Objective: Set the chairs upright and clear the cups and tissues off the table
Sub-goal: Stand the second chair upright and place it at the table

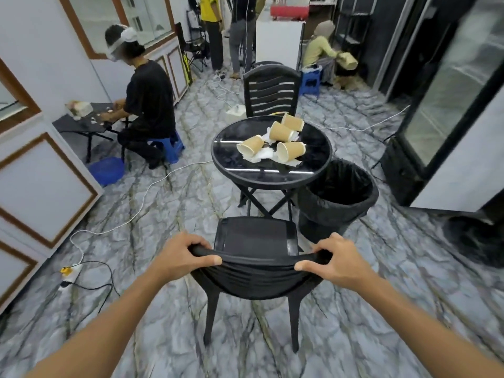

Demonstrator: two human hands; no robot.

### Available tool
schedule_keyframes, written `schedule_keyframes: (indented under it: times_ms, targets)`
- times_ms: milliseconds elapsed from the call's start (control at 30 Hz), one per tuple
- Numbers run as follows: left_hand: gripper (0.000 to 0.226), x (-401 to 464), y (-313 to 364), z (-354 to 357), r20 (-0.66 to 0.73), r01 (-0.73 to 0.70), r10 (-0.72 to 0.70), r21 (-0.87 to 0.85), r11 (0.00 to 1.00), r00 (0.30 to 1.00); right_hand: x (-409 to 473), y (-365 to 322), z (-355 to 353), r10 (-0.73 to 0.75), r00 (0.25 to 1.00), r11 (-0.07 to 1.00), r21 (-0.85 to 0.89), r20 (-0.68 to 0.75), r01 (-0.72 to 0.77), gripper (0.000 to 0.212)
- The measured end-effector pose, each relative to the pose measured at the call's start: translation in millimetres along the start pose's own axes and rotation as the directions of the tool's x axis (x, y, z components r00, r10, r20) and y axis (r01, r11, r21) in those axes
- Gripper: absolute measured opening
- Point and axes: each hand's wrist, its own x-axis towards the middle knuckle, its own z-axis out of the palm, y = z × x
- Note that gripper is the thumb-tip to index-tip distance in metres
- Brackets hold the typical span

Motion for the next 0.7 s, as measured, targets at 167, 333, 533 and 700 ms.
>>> schedule_keyframes:
  times_ms: [167, 333, 533, 700]
  targets:
    - [0.073, 18.2, -21.4, -14.6, 0.054, -0.014, 0.01, 0.077, 0.997, 0.998, 6.5, -12.9, 12.1, -0.031, 0.999, 0.999, -0.026, -0.026, 0.03, 0.071]
    - [0.073, 19.5, -48.7, -16.3, 0.048, 0.004, -0.008, 0.082, 0.997, 0.999, 9.2, -20.6, 25.1, -0.093, 0.996, 0.986, -0.135, 0.01, 0.093, 0.075]
    - [0.064, 33.5, -37.9, -4.2, -0.007, -0.011, 0.012, 0.083, 0.997, 1.0, 19.4, -3.4, 12.4, -0.121, 0.991, 0.986, -0.12, -0.056, 0.113, 0.074]
    - [0.065, 21.5, -39.8, 4.8, -0.01, 0.0, 0.001, 0.097, 0.995, 1.0, 11.8, 0.4, 9.9, -0.109, 0.994, 0.989, -0.108, -0.026, 0.105, 0.073]
